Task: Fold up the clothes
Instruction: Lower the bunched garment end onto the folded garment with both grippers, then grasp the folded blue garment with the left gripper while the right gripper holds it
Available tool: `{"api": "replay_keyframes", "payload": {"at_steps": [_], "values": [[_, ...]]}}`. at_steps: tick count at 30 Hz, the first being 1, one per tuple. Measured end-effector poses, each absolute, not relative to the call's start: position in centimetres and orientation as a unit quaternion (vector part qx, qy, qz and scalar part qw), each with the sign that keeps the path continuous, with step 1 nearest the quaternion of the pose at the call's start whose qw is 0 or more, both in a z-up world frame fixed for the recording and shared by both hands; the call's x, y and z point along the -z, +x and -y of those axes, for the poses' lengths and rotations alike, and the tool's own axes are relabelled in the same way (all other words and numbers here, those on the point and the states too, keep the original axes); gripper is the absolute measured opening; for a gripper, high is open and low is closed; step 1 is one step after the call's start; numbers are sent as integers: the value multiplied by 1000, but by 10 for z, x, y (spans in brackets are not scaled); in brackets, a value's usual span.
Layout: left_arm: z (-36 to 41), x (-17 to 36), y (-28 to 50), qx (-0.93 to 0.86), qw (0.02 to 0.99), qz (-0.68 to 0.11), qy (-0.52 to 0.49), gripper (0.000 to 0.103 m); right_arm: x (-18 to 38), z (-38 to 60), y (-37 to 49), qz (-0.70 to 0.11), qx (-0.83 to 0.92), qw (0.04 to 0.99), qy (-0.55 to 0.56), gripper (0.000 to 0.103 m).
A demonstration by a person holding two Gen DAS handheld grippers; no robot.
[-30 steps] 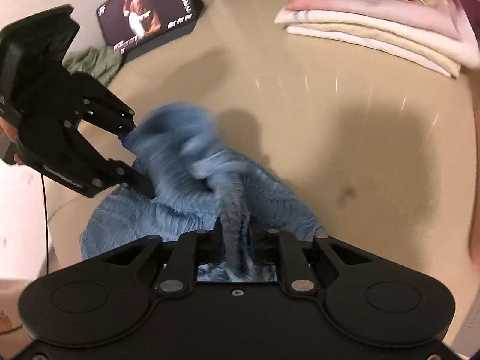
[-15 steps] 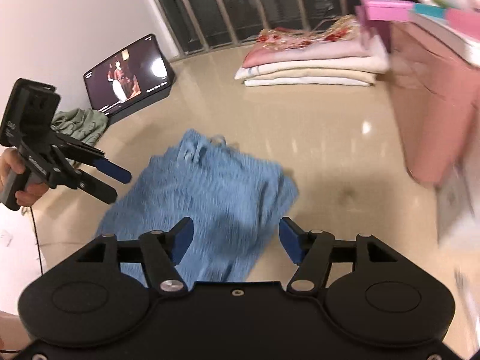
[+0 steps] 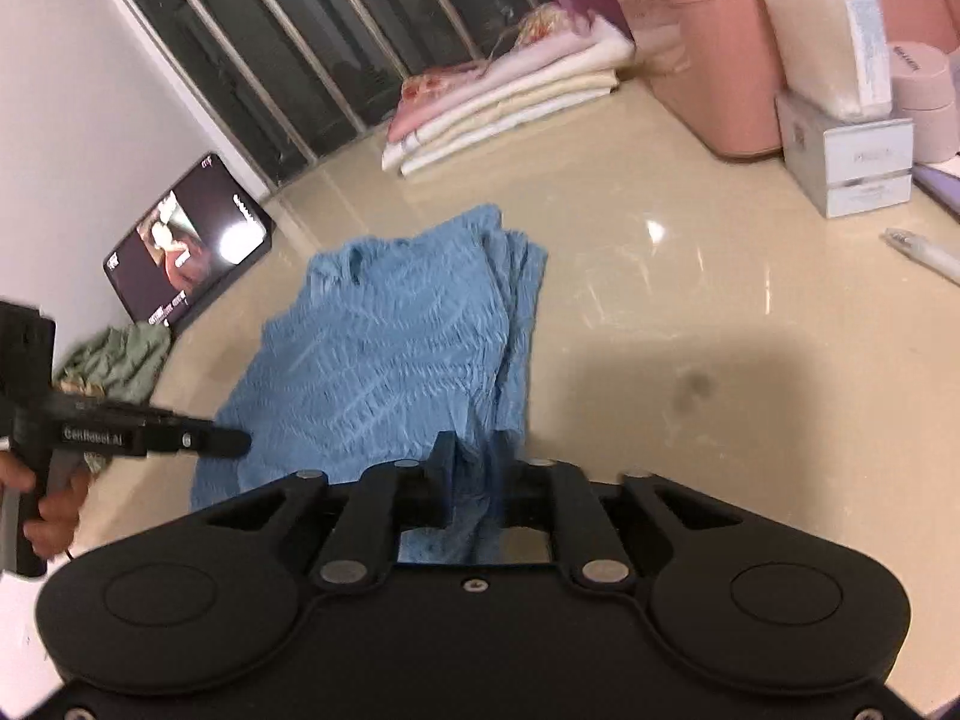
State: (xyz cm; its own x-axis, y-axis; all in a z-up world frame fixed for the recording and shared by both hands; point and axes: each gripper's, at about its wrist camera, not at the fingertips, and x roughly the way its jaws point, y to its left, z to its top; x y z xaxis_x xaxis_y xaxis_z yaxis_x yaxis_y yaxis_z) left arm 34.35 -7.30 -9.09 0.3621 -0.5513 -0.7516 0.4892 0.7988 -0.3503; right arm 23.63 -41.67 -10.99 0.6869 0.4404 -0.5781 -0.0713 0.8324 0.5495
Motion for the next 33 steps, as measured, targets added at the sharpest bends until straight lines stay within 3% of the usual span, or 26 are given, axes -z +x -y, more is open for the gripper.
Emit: {"api": "replay_keyframes", "payload": {"at_steps": [1, 2, 3, 4, 8, 10, 12, 14, 16, 17, 18, 21, 26, 31, 33], "values": [[71, 85, 340, 313, 835, -452, -40, 63, 103, 415, 233, -352, -150, 891, 246, 21], [71, 79, 337, 311, 848, -427, -45, 75, 96, 413, 230, -336, -155, 897, 241, 34], [73, 75, 336, 306, 859, -408, -50, 77, 91, 409, 230, -323, -158, 904, 231, 52], [76, 73, 335, 304, 865, -395, -56, 77, 87, 404, 230, -310, -160, 911, 219, 57], [98, 84, 336, 289, 868, -400, -46, 74, 86, 382, 241, -311, -179, 913, 193, 54], [107, 97, 335, 265, 870, -415, -10, 68, 96, 374, 245, -337, -178, 905, 188, 47], [109, 104, 333, 250, 871, -423, 8, 63, 106, 370, 248, -360, -155, 903, 175, 23], [104, 106, 331, 244, 872, -424, 9, 65, 110, 372, 248, -359, -145, 905, 176, 21], [94, 103, 330, 245, 875, -417, -7, 66, 102, 380, 245, -351, -155, 902, 200, 30], [87, 98, 330, 248, 878, -409, -24, 72, 97, 384, 241, -335, -162, 905, 206, 37], [82, 95, 331, 239, 883, -404, -31, 81, 92, 390, 238, -319, -160, 910, 209, 53], [77, 94, 346, 197, 891, -409, -21, 85, 85, 407, 243, -308, -118, 924, 191, 77], [91, 115, 376, 193, 881, -429, 45, 87, 106, 416, 288, -379, -118, 904, 158, 79], [104, 123, 385, 217, 883, -409, 72, 88, 116, 391, 307, -378, -138, 912, 74, 90], [105, 124, 384, 230, 884, -400, 73, 78, 116, 382, 307, -374, -144, 914, 67, 89]]}}
